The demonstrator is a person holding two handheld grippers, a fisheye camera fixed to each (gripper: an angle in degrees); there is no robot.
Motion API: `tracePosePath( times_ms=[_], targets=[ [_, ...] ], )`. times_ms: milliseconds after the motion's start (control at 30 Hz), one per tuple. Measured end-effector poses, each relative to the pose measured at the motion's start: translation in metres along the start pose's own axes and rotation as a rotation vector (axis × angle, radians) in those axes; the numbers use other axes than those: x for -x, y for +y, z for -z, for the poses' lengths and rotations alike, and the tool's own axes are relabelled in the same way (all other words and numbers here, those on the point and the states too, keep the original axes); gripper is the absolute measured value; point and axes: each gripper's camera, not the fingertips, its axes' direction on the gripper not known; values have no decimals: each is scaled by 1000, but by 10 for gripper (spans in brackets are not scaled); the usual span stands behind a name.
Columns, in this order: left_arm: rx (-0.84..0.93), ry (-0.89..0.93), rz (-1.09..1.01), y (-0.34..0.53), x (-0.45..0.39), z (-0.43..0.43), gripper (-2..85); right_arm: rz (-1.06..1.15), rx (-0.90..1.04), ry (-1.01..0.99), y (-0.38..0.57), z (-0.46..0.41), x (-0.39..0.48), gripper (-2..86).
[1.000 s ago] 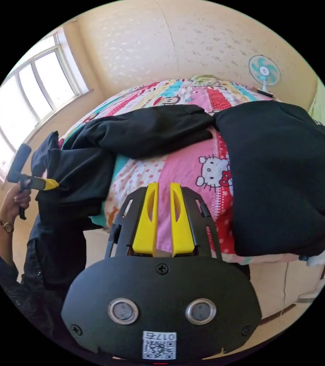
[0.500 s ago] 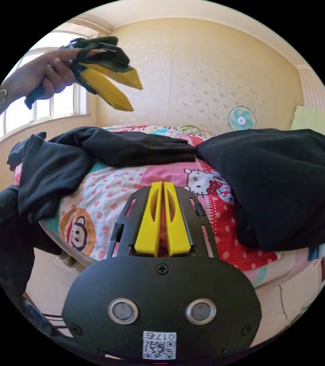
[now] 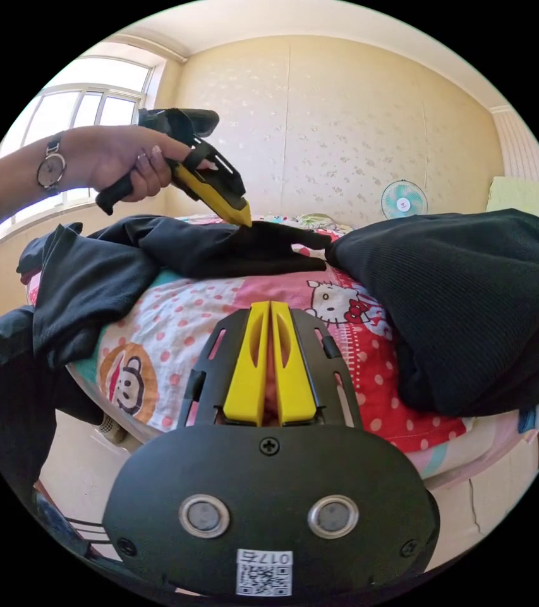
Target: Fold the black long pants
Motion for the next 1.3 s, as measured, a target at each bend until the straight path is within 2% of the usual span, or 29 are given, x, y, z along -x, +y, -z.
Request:
tracePosePath(
  times_ms=[267, 400, 500, 567, 633, 700, 767, 867, 1000, 1100, 1233, 1300],
  targets=[
    [-391, 172, -31, 111, 3, 92, -10, -25, 25, -79, -18, -4, -14, 17],
    [-490, 101, -1, 173, 17, 147, -10, 56, 67, 46, -33, -3, 4, 31],
    [-555, 6, 61, 228, 41, 179, -10, 36, 76, 103, -44, 3, 11, 42],
    [-628, -31, 225, 279, 83, 190, -9, -24, 22, 12, -51, 20, 7, 42],
    [-636, 11, 339, 314, 117, 184, -8, -73, -36, -104, -58, 36, 2, 35],
    [-609, 147, 324, 335, 135, 166, -4, -51, -67, -234, -66, 47, 5, 26],
    [-555, 234, 272, 344, 133, 135, 21, -78, 21, -297, -79, 40, 11, 15],
    [-398, 181, 190, 324, 103, 95, 101, -152, 62, -395, -83, 33, 4, 10],
    [-225, 118, -60, 270, 31, 45, 124, -231, 59, -455, -85, 38, -18, 8],
    [-78, 16, -217, 226, -28, -3, 144, -241, 81, -417, -83, 41, -29, 9],
    [158, -265, -447, 185, -88, -73, 138, -227, 165, -337, -72, 37, -34, 10],
    [293, -369, -537, 175, -103, -110, 139, -226, 110, -363, -63, 42, -37, 9]
  ],
)
